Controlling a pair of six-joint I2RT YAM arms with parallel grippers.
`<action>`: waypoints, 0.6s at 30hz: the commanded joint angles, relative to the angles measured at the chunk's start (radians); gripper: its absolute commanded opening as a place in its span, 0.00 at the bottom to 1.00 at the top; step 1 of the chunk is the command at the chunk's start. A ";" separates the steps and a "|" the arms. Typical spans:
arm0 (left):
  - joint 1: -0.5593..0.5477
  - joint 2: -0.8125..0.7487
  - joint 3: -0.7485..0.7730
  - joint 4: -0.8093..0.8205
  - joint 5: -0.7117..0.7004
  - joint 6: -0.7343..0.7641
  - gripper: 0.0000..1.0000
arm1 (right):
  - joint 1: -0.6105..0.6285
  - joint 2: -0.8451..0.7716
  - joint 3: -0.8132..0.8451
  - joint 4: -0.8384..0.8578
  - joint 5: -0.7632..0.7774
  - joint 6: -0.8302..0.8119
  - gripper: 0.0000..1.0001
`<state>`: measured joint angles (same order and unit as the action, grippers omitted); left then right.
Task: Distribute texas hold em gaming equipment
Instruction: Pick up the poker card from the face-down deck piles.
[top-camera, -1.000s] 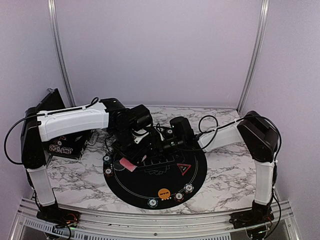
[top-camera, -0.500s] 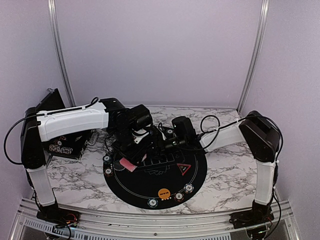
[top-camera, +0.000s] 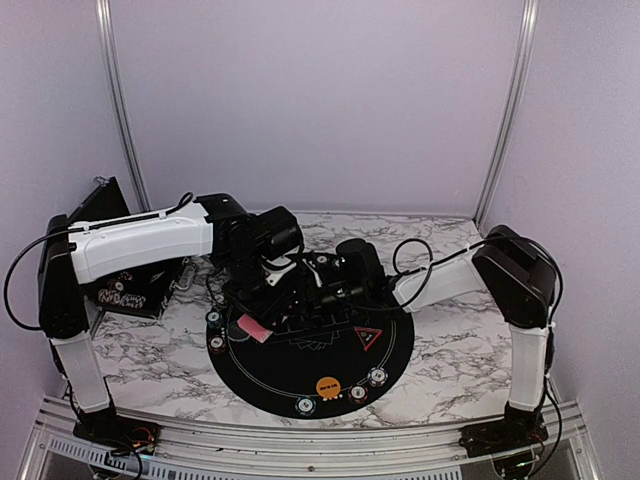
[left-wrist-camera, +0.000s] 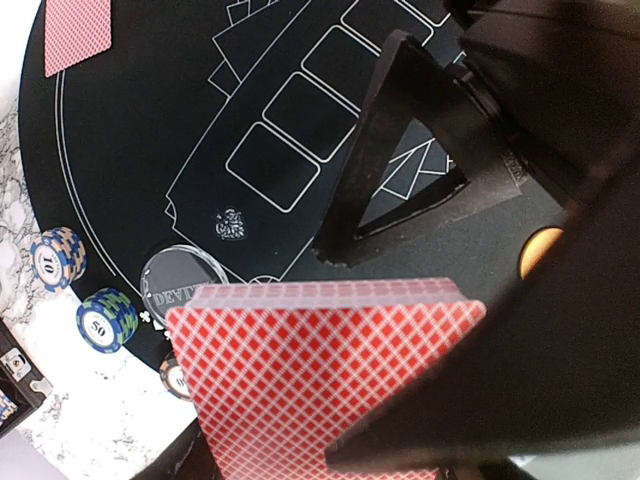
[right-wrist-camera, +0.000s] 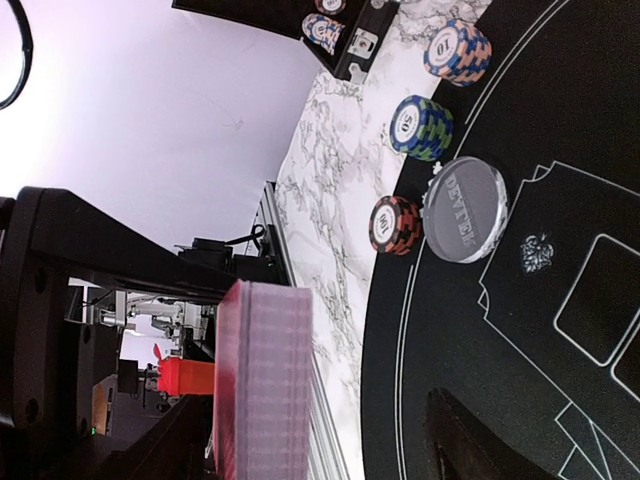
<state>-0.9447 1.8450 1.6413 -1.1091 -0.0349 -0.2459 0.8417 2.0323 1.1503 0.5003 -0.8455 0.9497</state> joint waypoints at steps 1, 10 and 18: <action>-0.002 -0.040 0.037 -0.014 -0.003 0.002 0.52 | 0.006 0.033 0.028 0.002 0.006 -0.006 0.71; -0.002 -0.048 0.040 -0.014 -0.009 0.003 0.52 | -0.022 0.033 0.014 -0.110 0.057 -0.082 0.61; 0.001 -0.050 0.040 -0.014 -0.011 0.005 0.52 | -0.064 0.006 -0.013 -0.123 0.073 -0.096 0.55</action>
<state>-0.9443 1.8450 1.6444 -1.0901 -0.0463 -0.2459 0.8173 2.0415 1.1652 0.4774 -0.8440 0.8852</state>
